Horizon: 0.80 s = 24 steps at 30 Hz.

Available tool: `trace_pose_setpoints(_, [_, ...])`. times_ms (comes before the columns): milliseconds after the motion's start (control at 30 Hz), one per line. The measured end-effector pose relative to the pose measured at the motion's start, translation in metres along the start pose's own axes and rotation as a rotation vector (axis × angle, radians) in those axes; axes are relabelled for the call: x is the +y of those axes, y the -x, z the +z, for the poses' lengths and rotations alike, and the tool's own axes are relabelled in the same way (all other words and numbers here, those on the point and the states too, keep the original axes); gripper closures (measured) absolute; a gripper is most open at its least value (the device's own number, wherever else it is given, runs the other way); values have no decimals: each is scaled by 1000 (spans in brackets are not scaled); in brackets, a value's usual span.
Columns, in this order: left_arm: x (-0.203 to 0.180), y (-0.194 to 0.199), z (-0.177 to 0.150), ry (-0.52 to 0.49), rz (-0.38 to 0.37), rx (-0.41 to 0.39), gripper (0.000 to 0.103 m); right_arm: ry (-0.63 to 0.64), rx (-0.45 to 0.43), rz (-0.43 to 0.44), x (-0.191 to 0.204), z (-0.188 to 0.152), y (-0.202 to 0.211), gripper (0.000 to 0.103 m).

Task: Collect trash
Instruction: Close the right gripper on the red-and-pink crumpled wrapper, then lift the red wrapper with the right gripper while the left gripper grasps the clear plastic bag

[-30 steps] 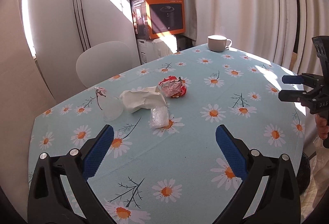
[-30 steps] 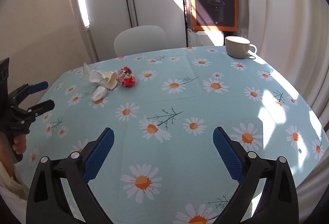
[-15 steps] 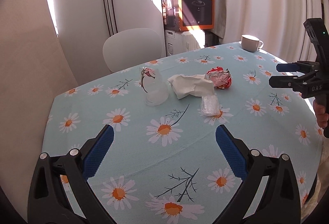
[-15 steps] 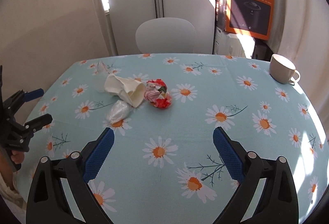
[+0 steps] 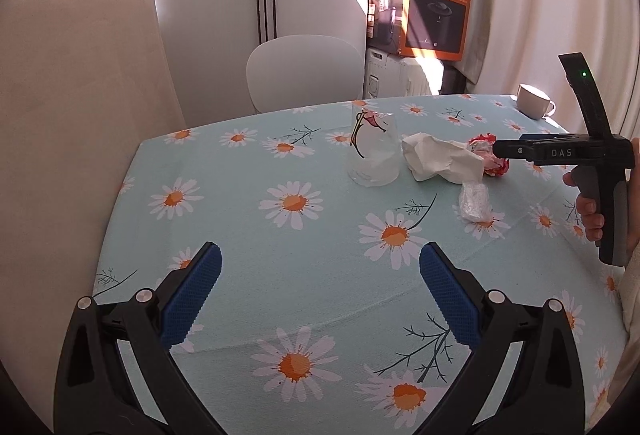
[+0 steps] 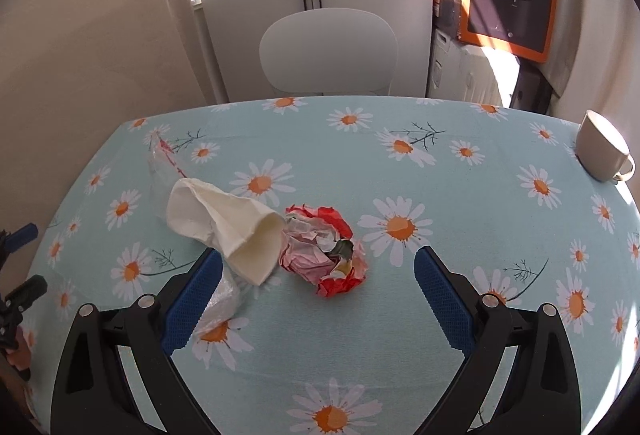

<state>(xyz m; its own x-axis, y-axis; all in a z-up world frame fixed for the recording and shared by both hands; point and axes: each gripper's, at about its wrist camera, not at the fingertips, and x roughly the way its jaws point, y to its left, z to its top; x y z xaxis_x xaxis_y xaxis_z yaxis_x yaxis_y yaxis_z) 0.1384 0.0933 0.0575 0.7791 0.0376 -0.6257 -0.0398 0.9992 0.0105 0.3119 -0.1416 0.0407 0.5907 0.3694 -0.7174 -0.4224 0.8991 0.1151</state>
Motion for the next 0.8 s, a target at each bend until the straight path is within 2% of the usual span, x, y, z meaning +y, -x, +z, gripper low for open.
trace_pose_setpoints(167, [-9,-7,-3,-36,12,24,6,-37,22,37,-12,-6,-19,11])
trace_pose_setpoints(233, [-13,-10,-4,-49,3,35,6,-46,33,69,-15,-8,-22,17])
trace_pose_setpoints(300, [-18,-11,-6,-70,-1,42,6,-48,67,96,-16,-8,-28,55])
trace_pose_setpoints(400, [-23,-11,-8,-90,-9,41,6,-18,38,56,-11,-9,-22,63])
trace_pose_setpoints(567, [-27,-12,-10,-99,-20,36,6,25,-37,31,-3,-15,-1,63])
trace_pose_setpoints(800, [-38,-18,-11,-89,-83,67,6,82,-98,-12,1,-19,18,63])
